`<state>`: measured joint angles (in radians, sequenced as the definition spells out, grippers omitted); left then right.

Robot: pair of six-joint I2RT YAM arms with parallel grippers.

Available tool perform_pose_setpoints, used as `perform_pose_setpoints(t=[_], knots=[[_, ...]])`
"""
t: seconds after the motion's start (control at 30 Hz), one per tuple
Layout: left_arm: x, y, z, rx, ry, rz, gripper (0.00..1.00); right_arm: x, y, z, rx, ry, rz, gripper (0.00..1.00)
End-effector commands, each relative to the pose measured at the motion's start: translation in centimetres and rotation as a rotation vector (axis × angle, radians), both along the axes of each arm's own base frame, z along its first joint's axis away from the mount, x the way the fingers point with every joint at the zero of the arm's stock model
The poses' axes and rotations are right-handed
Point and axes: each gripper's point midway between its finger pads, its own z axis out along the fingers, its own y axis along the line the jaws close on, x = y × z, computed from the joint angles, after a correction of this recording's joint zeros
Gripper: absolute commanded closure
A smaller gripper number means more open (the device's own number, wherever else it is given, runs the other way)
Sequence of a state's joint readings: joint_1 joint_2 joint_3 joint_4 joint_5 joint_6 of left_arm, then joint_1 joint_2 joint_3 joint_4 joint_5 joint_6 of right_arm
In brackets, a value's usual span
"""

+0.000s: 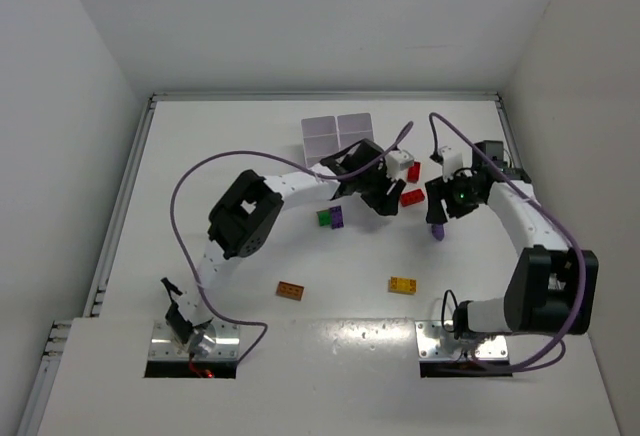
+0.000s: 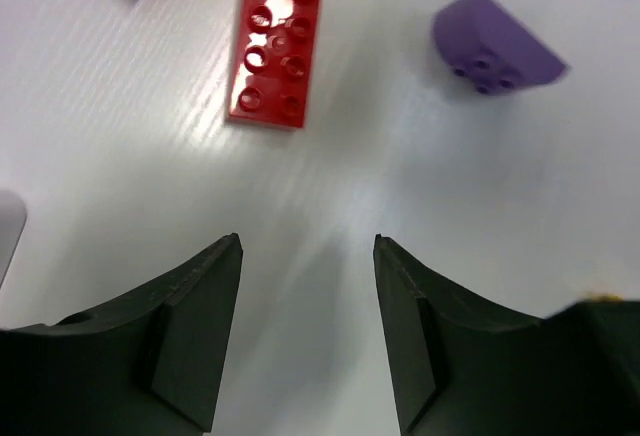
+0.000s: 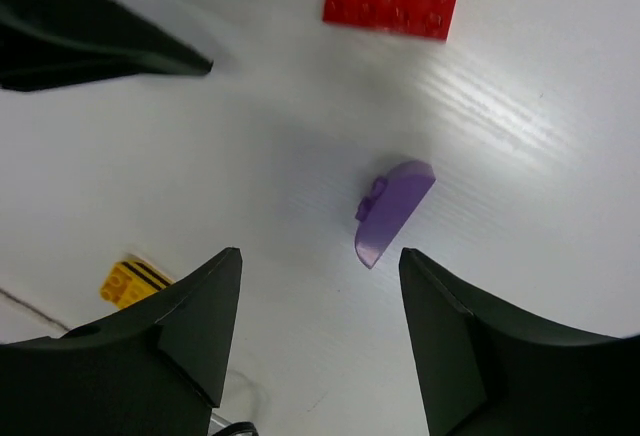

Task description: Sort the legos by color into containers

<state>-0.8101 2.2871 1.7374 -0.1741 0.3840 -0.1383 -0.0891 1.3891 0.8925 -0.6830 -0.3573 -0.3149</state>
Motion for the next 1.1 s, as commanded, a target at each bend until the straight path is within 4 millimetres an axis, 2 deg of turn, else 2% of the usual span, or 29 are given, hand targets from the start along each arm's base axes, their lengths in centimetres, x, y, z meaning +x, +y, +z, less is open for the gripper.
perform_pose_setpoints(t=[0.0, 0.03, 0.07, 0.17, 0.2, 0.23, 0.27, 0.3, 0.33, 0.37, 0.4, 0.47, 0.5, 0.53, 0.57, 0.63, 0.7, 0.73, 0.8, 0.9, 0.97, 1.07], knots=[[-0.4, 0.6, 10.4, -0.181, -0.113, -0.05, 0.39, 2.0, 2.3, 6.1, 0.107, -0.167, 0.086, 0.35], [-0.7, 1.6, 11.0, -0.188, -0.103, -0.042, 0.39, 1.9, 2.7, 6.8, 0.129, -0.177, 0.099, 0.35], [-2.0, 3.3, 12.6, -0.2, -0.109, -0.042, 0.39, 1.9, 3.3, 7.2, 0.149, -0.18, 0.118, 0.35], [-3.9, 5.9, 15.5, -0.238, -0.164, -0.04, 0.39, 2.0, 6.3, 8.7, 0.204, -0.215, 0.197, 0.35], [-4.6, 8.0, 17.2, -0.255, -0.188, -0.019, 0.39, 1.8, 7.5, 9.3, 0.227, -0.211, 0.217, 0.35], [-4.6, 9.1, 17.8, -0.26, -0.204, 0.001, 0.39, 1.5, 8.6, 8.8, 0.237, -0.184, 0.241, 0.35], [-4.6, 10.2, 18.1, -0.254, -0.198, 0.03, 0.39, 1.3, 11.0, 9.0, 0.259, -0.196, 0.306, 0.35], [-4.2, 12.3, 17.3, -0.235, -0.168, 0.08, 0.37, 0.9, 12.3, 8.7, 0.292, -0.185, 0.342, 0.34], [-4.3, 13.6, 18.9, -0.26, -0.197, 0.096, 0.37, 0.7, 13.2, 8.6, 0.295, -0.192, 0.372, 0.34], [-4.1, 14.9, 18.7, -0.25, -0.18, 0.127, 0.36, 0.3, 15.0, 7.9, 0.294, -0.19, 0.433, 0.34], [-3.6, 17.0, 18.2, -0.214, -0.162, 0.152, 0.36, -0.2, 15.9, 7.4, 0.285, -0.188, 0.49, 0.34], [-4.7, 18.9, 17.9, -0.181, -0.142, 0.108, 0.36, -0.6, 17.9, 6.6, 0.264, -0.172, 0.588, 0.34], [-5.9, 20.9, 16.7, -0.11, -0.138, 0.076, 0.37, -0.4, 18.7, 6.6, 0.236, -0.193, 0.636, 0.34], [-6.6, 21.5, 15.3, -0.067, -0.125, 0.049, 0.37, -0.4, 18.7, 5.9, 0.231, -0.178, 0.642, 0.34], [-8.4, 23.1, 14.1, -0.008, -0.127, 0.005, 0.39, 0.0, 19.3, 5.1, 0.214, -0.168, 0.652, 0.34], [-9.0, 25.1, 12.8, 0.076, -0.155, 0.03, 0.39, 1.1, 19.3, 4.1, 0.172, -0.177, 0.654, 0.34], [-9.8, 27.1, 12.3, 0.112, -0.176, 0.059, 0.39, 1.6, 20.5, 3.4, 0.159, -0.172, 0.656, 0.33], [-10.0, 27.5, 12.2, 0.123, -0.187, 0.072, 0.39, 2.4, 20.6, 2.5, 0.144, -0.152, 0.635, 0.33], [-10.1, 28.3, 12.0, 0.136, -0.196, 0.096, 0.39, 3.5, 21.9, 2.3, 0.141, -0.166, 0.624, 0.33], [-10.1, 29.0, 11.2, 0.159, -0.189, 0.118, 0.39, 5.4, 22.9, 0.9, 0.107, -0.149, 0.552, 0.3], [-10.0, 29.3, 11.2, 0.157, -0.181, 0.136, 0.39, 5.8, 23.4, -0.3, 0.092, -0.117, 0.532, 0.27], [-9.7, 29.7, 11.0, 0.153, -0.177, 0.149, 0.39, 6.4, 24.2, -0.6, 0.094, -0.121, 0.542, 0.27]])
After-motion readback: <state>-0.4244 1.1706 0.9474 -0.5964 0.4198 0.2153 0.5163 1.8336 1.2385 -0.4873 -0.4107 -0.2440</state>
